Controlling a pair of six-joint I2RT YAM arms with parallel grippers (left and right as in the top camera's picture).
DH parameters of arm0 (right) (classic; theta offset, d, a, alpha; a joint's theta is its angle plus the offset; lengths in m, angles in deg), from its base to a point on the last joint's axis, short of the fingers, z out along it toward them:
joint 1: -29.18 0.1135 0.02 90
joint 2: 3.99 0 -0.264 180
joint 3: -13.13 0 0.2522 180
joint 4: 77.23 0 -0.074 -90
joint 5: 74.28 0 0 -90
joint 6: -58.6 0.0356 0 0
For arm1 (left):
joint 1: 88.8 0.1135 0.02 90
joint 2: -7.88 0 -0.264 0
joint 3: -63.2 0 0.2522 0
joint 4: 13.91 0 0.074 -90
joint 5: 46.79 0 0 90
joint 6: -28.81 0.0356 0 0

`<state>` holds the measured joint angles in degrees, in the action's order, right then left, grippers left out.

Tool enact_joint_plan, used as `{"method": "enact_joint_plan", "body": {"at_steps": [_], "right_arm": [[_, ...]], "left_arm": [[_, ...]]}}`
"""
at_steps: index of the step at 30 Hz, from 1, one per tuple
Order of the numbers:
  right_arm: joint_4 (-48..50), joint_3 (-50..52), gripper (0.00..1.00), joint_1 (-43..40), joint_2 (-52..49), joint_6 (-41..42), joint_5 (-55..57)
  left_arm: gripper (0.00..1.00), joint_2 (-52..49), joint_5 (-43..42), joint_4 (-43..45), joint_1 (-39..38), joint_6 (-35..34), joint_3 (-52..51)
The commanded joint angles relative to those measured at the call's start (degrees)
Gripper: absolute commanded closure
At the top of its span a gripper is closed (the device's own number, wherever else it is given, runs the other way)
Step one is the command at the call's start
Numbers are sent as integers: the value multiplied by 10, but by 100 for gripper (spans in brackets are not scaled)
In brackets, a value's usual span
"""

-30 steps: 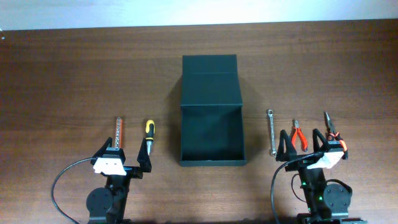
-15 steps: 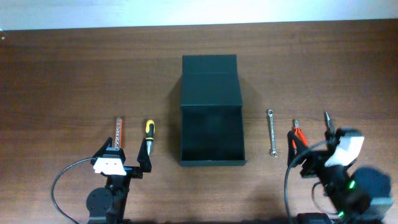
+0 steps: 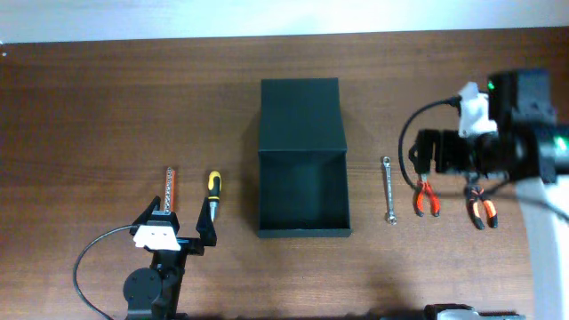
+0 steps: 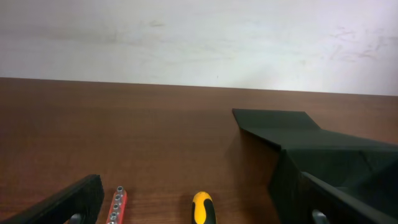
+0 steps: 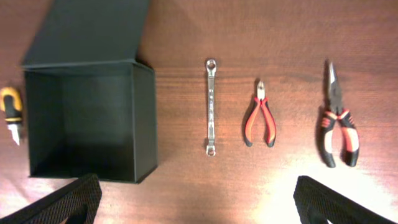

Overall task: Pack container
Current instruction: 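Move the right gripper over the silver wrench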

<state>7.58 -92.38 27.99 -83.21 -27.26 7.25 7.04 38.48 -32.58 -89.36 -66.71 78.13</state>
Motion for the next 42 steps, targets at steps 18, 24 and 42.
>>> {"method": "enact_joint_plan", "body": {"at_steps": [18,24,42], "right_arm": [[23,-13,1,0,-260,-22,30],[48,-12,1,5,-262,-23,63],[55,37,1,92,-262,55,130]], "left_arm": [[1,5,-9,1,3,9,-3],[1,5,-9,1,3,9,-3],[1,5,-9,1,3,9,-3]]}}
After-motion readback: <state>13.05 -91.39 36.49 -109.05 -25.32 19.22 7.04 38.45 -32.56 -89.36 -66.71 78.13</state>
